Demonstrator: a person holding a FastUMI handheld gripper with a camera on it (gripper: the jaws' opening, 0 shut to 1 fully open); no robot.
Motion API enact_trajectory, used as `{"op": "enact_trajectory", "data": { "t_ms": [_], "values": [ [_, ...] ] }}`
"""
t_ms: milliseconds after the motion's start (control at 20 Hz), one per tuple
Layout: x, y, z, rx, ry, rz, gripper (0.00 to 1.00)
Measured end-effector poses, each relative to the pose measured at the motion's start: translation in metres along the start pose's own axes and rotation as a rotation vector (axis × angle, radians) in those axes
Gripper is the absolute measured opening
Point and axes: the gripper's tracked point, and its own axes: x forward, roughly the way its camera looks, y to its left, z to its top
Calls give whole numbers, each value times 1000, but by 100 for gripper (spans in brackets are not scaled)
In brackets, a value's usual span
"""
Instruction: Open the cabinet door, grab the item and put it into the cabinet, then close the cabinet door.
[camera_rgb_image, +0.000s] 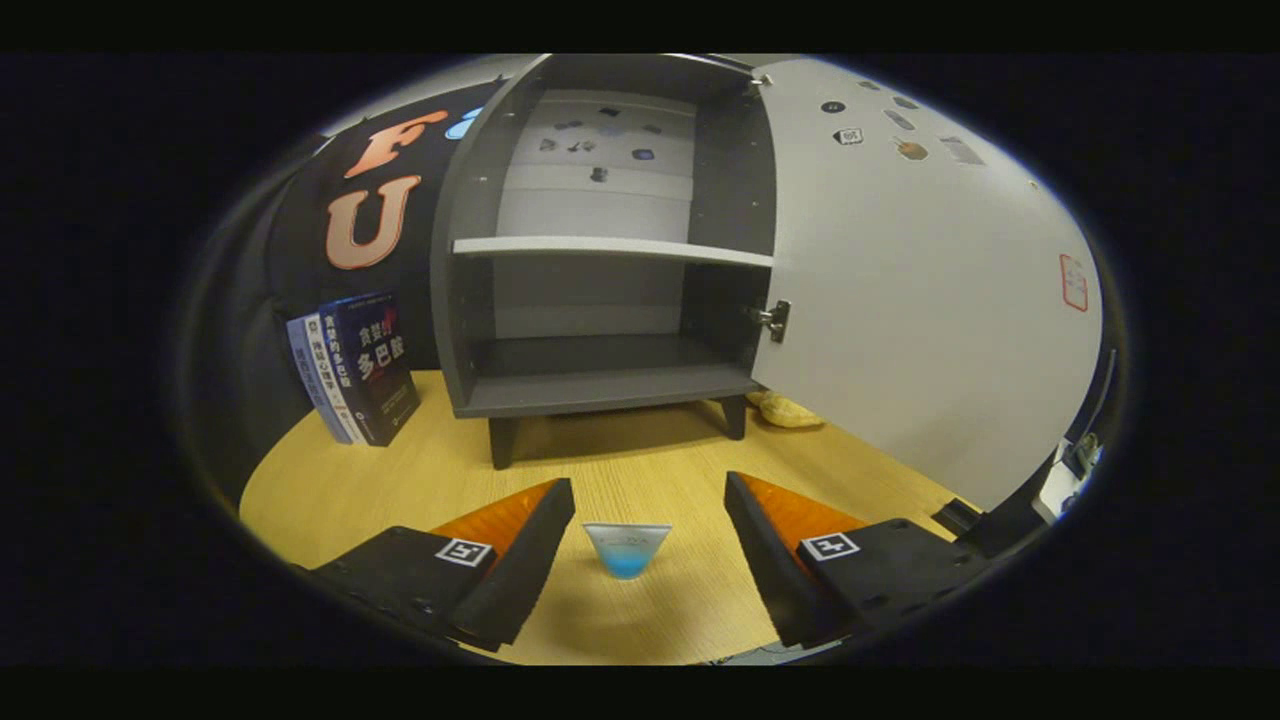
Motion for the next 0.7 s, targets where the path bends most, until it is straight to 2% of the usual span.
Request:
{"op": "enact_trajectory", "data": {
  "t_ms": [150, 400, 500, 600, 650, 700],
  "values": [
    [13, 5, -17, -18, 31, 1, 98],
    [30, 3, -48, 41, 114, -4, 98],
    [35, 3, -55, 80, 137, 2, 95],
    [38, 1, -58, 102, 149, 4, 86],
    [38, 0, -56, 102, 152, 3, 71],
    [34, -1, -52, 102, 152, 4, 62]
  ]
}}
